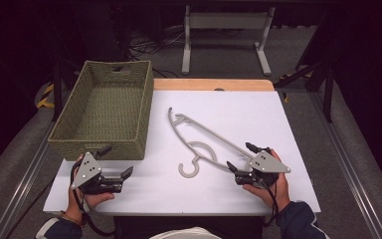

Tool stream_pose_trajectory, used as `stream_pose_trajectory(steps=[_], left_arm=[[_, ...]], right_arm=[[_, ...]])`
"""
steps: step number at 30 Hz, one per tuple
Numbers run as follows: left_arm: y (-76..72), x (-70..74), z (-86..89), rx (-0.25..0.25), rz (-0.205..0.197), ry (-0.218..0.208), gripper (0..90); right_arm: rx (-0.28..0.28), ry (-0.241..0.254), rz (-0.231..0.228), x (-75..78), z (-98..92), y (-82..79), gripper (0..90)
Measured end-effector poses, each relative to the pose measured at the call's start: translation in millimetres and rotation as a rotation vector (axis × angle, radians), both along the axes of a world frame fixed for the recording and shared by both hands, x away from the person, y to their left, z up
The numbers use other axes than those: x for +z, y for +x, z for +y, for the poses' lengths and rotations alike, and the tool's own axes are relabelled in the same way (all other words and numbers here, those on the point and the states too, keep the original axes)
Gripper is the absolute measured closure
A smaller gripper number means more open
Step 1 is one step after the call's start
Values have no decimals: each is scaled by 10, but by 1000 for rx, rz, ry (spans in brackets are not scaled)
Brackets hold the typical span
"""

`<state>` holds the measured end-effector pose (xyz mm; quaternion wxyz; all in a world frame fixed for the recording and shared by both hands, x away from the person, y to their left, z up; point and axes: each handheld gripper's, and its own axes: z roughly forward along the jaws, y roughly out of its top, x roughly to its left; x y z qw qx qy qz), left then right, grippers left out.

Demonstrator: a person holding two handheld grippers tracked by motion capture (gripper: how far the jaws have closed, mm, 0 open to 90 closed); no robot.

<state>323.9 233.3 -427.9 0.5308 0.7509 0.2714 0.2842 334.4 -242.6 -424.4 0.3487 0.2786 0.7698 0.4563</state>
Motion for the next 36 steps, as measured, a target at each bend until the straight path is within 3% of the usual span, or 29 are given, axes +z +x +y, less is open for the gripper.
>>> stream_pose_trajectory(steps=[6,14,22,26,29,36], left_arm=[[-13,-35,-31,-12,20,35,47],[-1,-73,-39,-32,39,64,48],[30,-114,-66,-52,68,85,48],[18,-122,-57,-55,76,93,47],[25,-123,-52,-52,74,82,53],[35,-141,-71,-66,97,93,67]], right_arm=[[-3,4,46,15,-42,58,178],[0,-34,137,21,-55,142,208],[60,-56,238,43,-43,208,300],[85,-66,258,52,-23,226,339],[103,-91,293,22,23,273,340],[95,-193,429,-145,109,361,422]])
